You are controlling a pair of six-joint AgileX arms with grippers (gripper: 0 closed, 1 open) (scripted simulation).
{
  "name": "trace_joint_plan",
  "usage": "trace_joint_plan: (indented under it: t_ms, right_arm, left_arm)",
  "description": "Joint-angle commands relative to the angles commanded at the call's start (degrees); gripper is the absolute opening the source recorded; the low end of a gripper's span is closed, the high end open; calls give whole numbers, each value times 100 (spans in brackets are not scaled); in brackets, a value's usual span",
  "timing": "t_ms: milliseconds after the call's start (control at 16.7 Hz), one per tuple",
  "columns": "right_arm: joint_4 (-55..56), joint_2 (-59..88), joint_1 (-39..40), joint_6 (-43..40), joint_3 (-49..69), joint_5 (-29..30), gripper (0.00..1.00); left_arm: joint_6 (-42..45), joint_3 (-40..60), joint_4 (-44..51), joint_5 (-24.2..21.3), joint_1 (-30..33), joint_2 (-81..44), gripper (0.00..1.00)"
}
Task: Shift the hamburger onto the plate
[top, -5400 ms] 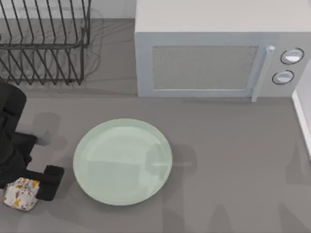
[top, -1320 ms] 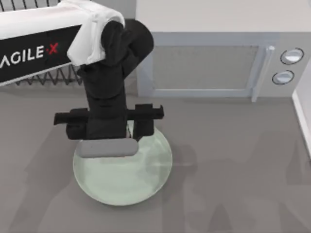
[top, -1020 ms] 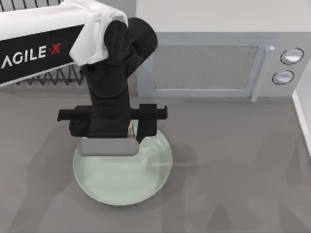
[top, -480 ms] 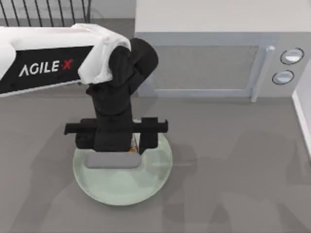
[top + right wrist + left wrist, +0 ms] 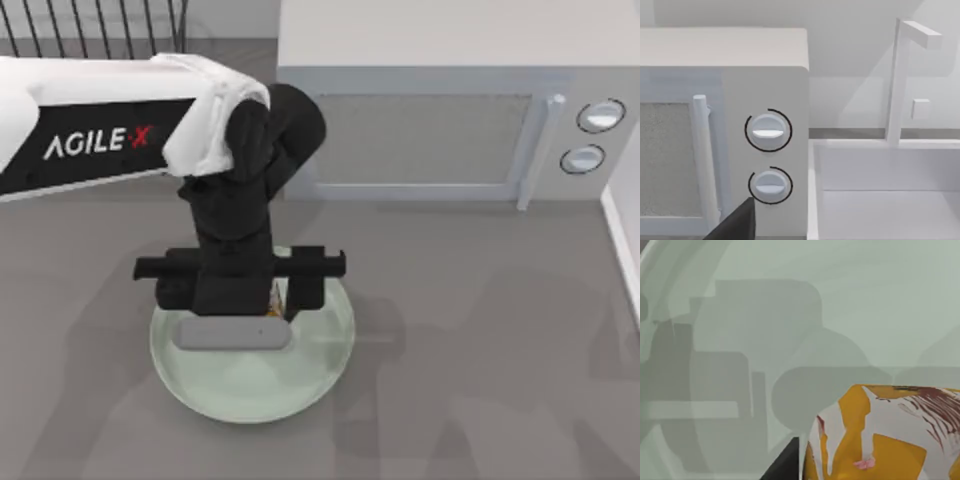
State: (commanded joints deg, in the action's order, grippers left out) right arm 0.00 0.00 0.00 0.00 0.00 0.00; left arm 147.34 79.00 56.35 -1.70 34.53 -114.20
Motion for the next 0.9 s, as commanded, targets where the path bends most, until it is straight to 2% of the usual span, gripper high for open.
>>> trace_joint_plan:
  t_ms: [540,900]
  right_arm:
    - [0,0,0,0,0,0,100]
    - [0,0,0,0,0,0,100]
  left_arm:
    - [0,0,0,0,0,0,98]
    - [0,0,0,0,0,0,100]
